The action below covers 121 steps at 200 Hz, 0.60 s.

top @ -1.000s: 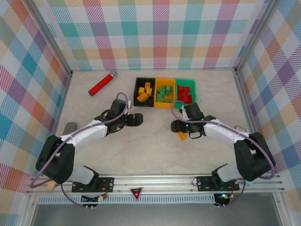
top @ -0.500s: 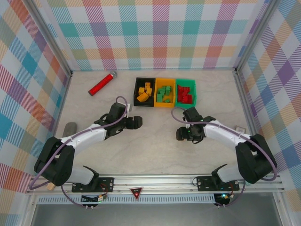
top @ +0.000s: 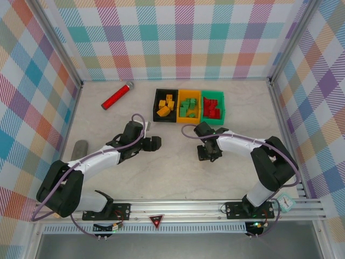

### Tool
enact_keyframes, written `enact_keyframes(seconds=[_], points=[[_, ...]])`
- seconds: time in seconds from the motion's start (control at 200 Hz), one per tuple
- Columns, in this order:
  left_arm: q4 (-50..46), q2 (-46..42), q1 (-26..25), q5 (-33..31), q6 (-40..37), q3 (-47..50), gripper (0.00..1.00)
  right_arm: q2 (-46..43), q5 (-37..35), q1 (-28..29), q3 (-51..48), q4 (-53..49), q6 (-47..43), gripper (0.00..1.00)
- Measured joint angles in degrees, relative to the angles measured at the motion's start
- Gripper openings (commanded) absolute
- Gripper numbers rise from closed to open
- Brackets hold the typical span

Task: Sort the legos into containers by color
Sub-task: Pick up the lego from the center of the table.

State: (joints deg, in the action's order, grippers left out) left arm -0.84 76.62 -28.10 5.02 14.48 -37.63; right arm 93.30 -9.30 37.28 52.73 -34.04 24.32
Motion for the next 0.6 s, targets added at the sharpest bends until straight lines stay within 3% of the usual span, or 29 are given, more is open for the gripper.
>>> enact_keyframes(seconds=[0.32,0.605], points=[[0.0,0.0,0.0,-0.3,0.0,0.3,0.81,0.2,-1.6,2.6,6.5,-3.0,0.3,0.33],[-0.1,-1.0,0.1,-2.1,1.1,0.3,0.77,5.0,2.3,2.6,22.8,-1.8,-0.2,0.34]])
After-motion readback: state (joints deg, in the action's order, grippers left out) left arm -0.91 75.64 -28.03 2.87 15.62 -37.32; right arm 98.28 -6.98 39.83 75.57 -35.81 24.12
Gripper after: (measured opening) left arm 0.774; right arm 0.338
